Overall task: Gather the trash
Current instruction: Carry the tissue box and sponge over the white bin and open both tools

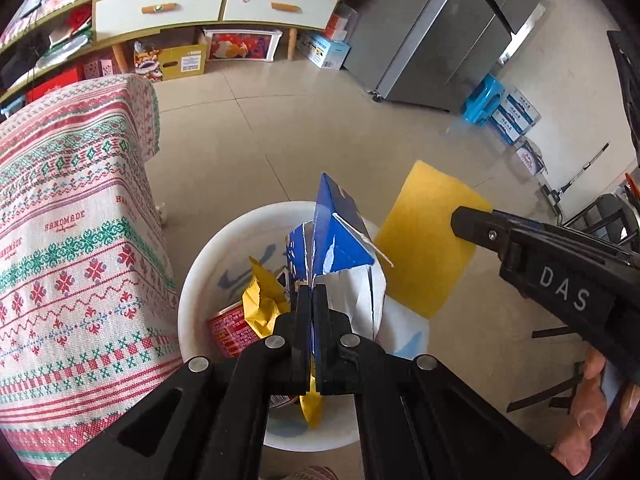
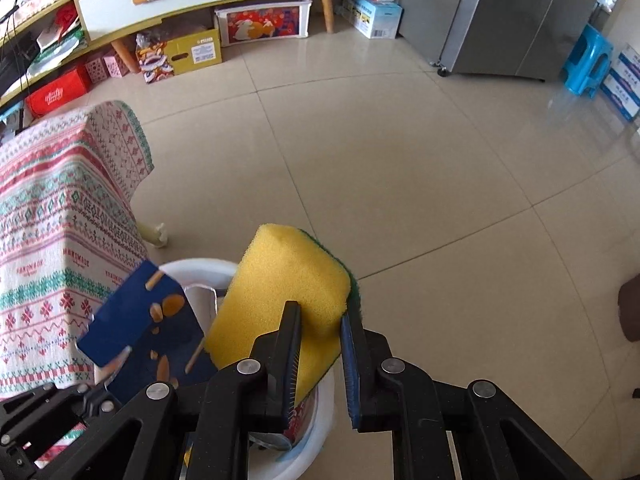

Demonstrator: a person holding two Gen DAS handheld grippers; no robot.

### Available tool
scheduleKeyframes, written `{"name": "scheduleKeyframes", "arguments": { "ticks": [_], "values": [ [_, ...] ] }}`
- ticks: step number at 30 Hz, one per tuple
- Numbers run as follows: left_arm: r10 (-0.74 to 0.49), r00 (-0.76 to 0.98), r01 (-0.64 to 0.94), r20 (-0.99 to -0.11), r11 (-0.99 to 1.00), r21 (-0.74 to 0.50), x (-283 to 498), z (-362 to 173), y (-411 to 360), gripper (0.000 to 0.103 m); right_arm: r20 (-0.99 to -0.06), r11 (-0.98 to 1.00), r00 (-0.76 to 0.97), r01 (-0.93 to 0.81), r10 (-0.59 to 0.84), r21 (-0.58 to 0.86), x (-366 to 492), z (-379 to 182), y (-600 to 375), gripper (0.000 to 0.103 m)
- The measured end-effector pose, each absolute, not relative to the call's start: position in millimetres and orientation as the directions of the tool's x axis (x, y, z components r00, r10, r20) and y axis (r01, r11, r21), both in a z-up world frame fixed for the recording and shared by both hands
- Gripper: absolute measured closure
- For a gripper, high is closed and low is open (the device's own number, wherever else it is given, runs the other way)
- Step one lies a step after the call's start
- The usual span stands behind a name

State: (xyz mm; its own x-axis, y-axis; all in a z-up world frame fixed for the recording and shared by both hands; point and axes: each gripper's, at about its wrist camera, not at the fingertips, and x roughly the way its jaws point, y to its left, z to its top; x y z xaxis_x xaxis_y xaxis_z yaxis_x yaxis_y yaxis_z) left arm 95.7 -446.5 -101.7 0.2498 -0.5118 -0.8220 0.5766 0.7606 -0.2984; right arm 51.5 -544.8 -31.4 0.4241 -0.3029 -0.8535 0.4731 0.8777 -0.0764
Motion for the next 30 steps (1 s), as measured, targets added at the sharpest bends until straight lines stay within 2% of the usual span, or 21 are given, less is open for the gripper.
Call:
{"name": "scheduleKeyframes", "arguments": {
  "ticks": [3,8,11,14,16,17,21,24,27,30],
  "values": [
    [-0.481,0.238,0.606,-0.844,0.752,-0.258,88,-106,-449,0.102,-0.857,0.882,0.414,0.462,-0.305,-0.091,53,-34,-543,0.086],
    [-0.488,0.195,0.613,-0.851,0.738,-0.283,84,-108,-440,0.1,-0.851,0.878,0.404,0.46,-0.337,-0.13,54,-33,-541,0.085],
    [-0.49,0.184,0.607,-0.852,0.738,-0.294,85,-107,-432,0.095,-0.847,0.877,0.382,0.445,-0.369,-0.182,57,-37,-536,0.083],
    [-0.487,0.19,0.606,-0.853,0.741,-0.288,86,-102,-425,0.076,-0.845,0.875,0.365,0.434,-0.39,-0.216,58,-40,-533,0.076],
    [-0.494,0.21,0.597,-0.844,0.748,-0.289,87,-96,-418,0.055,-0.853,0.888,0.379,0.419,-0.36,-0.189,57,-40,-532,0.074],
    [-0.494,0.221,0.593,-0.841,0.752,-0.286,87,-93,-415,0.054,-0.86,0.896,0.387,0.414,-0.334,-0.162,57,-40,-531,0.072],
    [-0.47,0.236,0.578,-0.85,0.771,-0.266,86,-86,-400,0.053,-0.866,0.904,0.404,0.411,-0.294,-0.115,56,-35,-531,0.068],
    [-0.446,0.263,0.568,-0.855,0.788,-0.236,84,-80,-384,0.053,-0.867,0.902,0.435,0.431,-0.244,-0.038,51,-28,-536,0.061],
    [-0.437,0.29,0.557,-0.852,0.801,-0.221,81,-72,-367,0.053,-0.874,0.901,0.46,0.43,-0.16,0.061,47,-26,-541,0.061],
    [-0.425,0.307,0.548,-0.851,0.81,-0.207,79,-66,-348,0.053,-0.86,0.885,0.483,0.458,-0.164,0.088,40,-17,-543,0.061]
  ]
}}
